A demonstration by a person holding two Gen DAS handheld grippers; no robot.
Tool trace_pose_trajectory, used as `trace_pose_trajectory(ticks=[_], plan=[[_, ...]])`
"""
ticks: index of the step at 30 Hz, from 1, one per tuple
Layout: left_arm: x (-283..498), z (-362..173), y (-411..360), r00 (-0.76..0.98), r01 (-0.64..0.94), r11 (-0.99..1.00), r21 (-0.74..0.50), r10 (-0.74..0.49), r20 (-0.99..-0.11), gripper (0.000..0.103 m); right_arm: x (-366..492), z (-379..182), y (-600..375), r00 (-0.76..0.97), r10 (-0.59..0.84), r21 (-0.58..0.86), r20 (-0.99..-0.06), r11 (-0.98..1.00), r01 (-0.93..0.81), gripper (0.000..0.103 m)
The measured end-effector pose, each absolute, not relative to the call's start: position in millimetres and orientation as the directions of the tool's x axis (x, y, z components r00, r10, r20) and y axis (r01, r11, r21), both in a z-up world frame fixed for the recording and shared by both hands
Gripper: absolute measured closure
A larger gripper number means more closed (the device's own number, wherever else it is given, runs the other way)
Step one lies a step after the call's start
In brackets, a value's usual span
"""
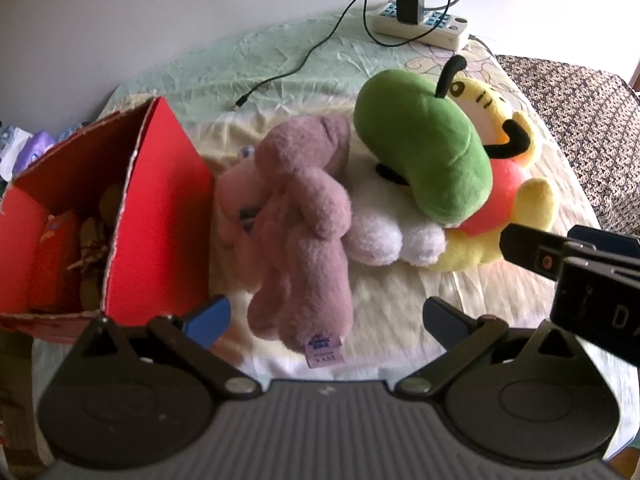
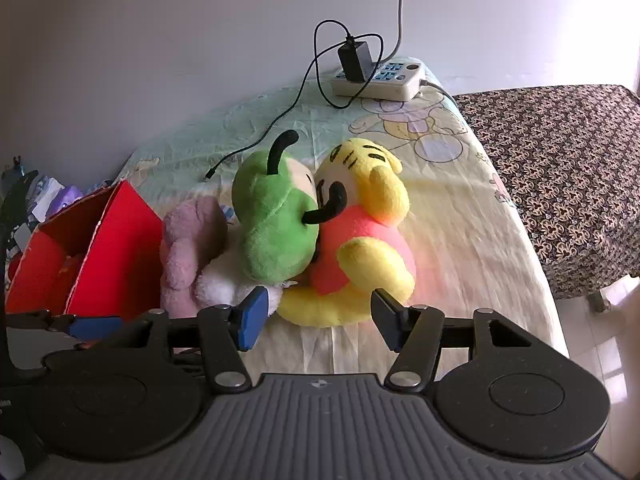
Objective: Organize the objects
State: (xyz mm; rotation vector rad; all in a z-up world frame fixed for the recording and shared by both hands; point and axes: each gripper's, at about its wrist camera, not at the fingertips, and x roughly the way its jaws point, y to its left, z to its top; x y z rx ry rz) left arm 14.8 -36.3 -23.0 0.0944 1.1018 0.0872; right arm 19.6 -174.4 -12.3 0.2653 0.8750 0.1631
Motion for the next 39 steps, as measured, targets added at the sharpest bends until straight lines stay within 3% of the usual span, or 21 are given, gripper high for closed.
trace_pose_trajectory(ticks=[39], plan=[[-4,-28,-42,0.452,-0.040,0.988,0.146,0.148,-0.880,0.001,1,-17,-173,0.621,0.265,0.314,-0.737,0.949,-0.032,0.042]])
